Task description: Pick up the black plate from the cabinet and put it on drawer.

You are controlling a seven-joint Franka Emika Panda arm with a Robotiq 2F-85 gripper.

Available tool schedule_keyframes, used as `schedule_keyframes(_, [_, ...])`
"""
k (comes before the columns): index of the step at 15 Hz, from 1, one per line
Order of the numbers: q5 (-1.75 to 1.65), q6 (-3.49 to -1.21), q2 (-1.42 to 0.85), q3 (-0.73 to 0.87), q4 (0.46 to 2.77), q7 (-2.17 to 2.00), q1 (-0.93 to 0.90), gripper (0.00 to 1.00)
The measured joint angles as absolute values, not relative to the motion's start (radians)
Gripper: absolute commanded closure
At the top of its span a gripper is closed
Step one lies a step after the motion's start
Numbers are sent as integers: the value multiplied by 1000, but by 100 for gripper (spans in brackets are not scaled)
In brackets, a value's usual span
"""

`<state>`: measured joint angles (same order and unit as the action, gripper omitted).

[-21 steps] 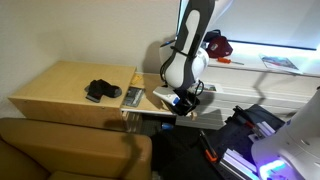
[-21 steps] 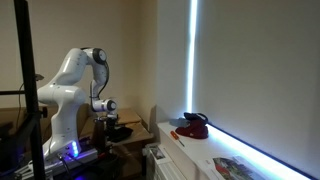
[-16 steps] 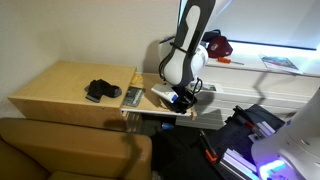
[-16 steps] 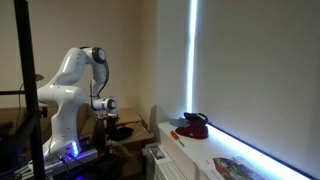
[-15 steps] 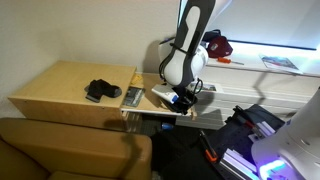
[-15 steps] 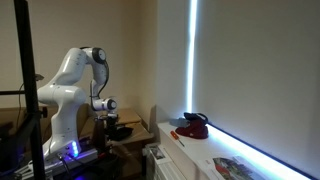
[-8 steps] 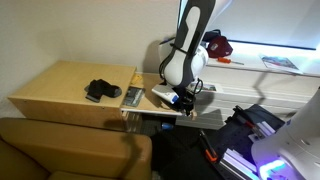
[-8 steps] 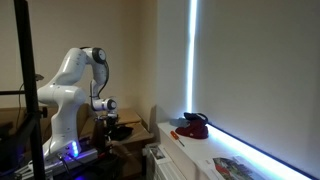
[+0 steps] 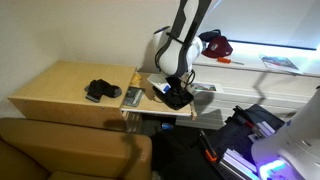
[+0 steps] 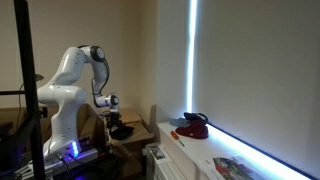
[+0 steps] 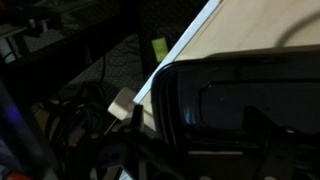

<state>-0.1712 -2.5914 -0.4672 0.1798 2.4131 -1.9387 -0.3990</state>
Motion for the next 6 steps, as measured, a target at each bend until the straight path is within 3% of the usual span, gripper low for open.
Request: schedule_keyframes(6, [-304, -2272, -258, 133, 2462, -1885, -380, 0])
